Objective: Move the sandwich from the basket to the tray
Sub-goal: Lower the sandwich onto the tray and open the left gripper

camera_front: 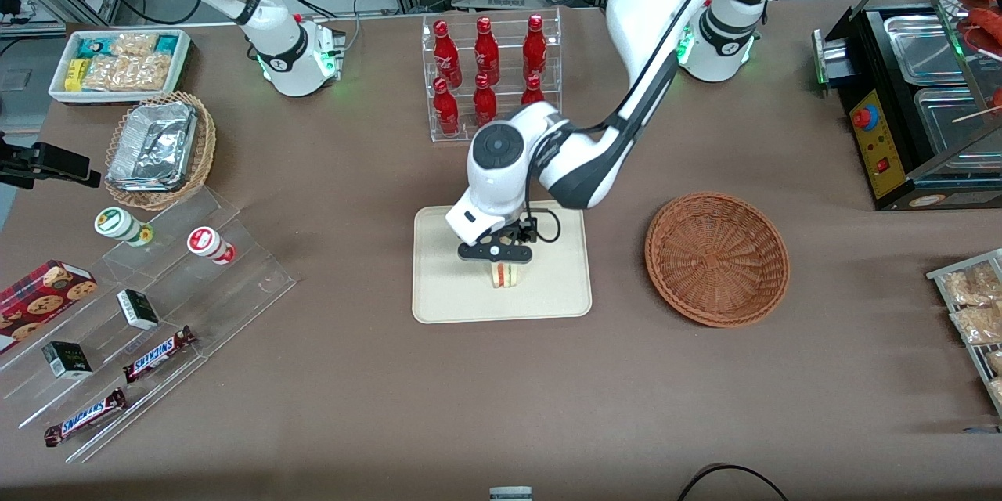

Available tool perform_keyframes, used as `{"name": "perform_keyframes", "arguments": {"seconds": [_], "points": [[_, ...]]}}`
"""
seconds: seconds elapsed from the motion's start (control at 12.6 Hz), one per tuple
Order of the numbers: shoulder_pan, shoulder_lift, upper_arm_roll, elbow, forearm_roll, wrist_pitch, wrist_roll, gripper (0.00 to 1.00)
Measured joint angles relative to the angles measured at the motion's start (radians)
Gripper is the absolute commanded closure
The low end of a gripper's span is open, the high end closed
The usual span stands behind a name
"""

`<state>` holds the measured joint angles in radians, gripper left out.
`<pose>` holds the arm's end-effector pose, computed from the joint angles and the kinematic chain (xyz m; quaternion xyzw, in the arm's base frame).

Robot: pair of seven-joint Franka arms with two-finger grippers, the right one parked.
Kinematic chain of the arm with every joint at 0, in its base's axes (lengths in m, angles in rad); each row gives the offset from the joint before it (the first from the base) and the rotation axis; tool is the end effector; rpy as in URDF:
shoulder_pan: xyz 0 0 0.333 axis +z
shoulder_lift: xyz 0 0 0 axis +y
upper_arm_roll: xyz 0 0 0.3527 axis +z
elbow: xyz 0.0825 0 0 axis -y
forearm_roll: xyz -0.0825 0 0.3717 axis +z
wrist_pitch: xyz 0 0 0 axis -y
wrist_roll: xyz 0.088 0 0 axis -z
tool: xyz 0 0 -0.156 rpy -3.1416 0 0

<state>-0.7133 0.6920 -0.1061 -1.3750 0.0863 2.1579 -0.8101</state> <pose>0.5334 -0.5368 0.3021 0.9988 -0.0131 0.0353 0.0319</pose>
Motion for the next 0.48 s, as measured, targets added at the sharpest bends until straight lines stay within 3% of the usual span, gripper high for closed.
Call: {"name": "perform_keyframes", "arguments": {"seconds": [0.48], "points": [[0.004, -0.234, 0.157, 0.0, 0.0, -0.23, -0.067, 0.0]]}}
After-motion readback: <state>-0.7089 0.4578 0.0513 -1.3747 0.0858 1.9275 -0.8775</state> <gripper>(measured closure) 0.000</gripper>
